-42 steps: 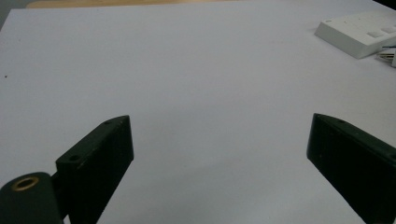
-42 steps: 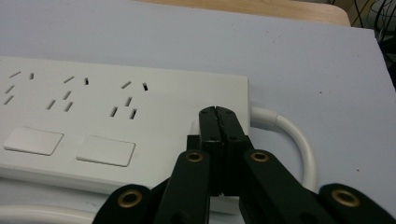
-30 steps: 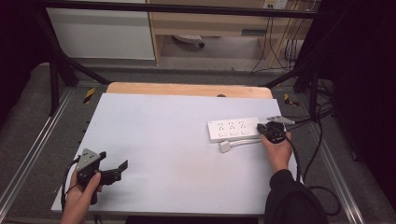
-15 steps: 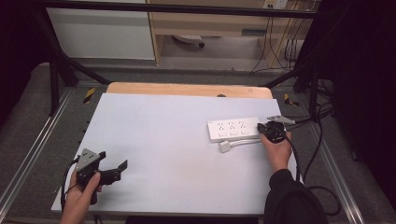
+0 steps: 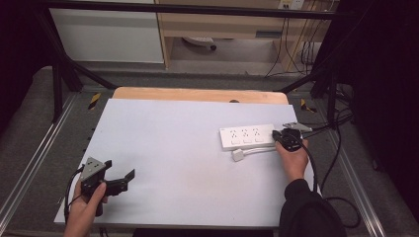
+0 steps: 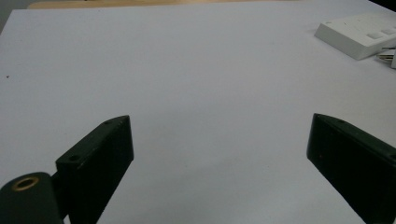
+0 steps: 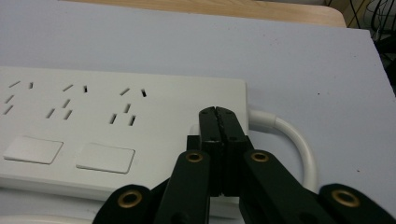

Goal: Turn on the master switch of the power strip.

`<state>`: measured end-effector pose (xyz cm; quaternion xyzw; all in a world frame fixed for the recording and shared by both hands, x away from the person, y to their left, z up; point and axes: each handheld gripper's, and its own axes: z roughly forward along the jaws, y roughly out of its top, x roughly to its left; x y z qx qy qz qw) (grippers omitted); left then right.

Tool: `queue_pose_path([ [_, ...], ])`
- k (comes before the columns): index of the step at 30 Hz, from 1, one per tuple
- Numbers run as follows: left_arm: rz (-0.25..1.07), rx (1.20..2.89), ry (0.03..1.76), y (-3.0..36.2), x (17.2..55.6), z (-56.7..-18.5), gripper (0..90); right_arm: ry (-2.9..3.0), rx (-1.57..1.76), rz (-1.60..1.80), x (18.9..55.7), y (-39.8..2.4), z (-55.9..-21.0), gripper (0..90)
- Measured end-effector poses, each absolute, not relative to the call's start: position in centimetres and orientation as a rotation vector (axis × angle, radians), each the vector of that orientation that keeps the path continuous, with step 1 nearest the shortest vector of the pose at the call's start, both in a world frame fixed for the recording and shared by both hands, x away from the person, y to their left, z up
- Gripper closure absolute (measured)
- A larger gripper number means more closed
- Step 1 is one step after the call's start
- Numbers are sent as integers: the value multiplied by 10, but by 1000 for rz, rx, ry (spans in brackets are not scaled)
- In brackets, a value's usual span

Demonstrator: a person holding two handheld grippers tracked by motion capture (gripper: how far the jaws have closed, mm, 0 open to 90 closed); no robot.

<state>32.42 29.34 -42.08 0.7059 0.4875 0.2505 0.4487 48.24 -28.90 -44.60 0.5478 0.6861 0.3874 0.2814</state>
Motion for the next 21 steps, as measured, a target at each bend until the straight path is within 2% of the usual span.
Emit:
queue_pose_path([
  [21,619,1746,1205,294,324,-421,73,1826,1485,1044,483,-287,-444,900],
])
